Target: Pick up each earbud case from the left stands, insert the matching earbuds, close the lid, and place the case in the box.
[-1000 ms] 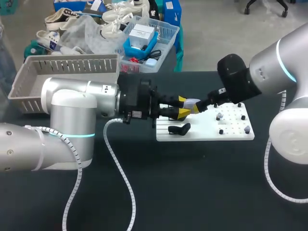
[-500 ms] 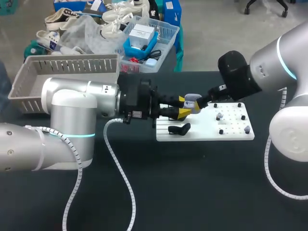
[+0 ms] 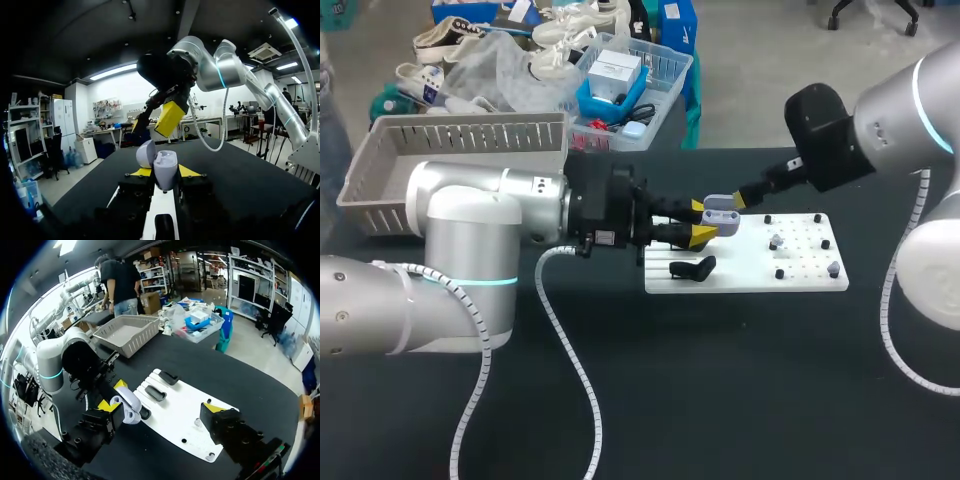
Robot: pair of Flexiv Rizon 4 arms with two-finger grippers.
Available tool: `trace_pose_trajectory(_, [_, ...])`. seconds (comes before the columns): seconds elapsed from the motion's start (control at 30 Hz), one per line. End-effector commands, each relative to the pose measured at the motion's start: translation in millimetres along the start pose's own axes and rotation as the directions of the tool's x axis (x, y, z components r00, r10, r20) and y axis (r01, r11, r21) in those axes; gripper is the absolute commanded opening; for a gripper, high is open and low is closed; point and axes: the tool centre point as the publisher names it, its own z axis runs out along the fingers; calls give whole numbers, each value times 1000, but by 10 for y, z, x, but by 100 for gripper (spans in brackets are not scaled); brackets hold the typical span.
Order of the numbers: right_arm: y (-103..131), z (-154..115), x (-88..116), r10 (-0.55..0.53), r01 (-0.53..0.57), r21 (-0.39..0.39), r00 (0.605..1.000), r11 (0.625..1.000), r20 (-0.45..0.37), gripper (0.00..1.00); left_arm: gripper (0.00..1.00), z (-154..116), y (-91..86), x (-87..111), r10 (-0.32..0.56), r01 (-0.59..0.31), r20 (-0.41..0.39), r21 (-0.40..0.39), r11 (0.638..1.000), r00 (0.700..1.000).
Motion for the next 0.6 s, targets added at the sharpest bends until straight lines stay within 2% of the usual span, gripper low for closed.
trace_pose_trajectory(0.03, [-52, -198, 121, -15, 17, 164, 1000, 986, -12, 100, 0, 5, 4, 5, 1, -1, 0, -1, 1000, 1000])
trace_pose_trajectory(0.27, [-259, -252, 364, 17, -1, 245, 998, 970, -63, 100, 0, 5, 4, 5, 1, -1, 0, -1, 1000, 1000])
trace_pose_trajectory(0.6, [-520, -127, 788, 78, -20, 322, 983, 947, -168, 100, 0, 5, 4, 5, 1, -1, 0, -1, 1000, 1000])
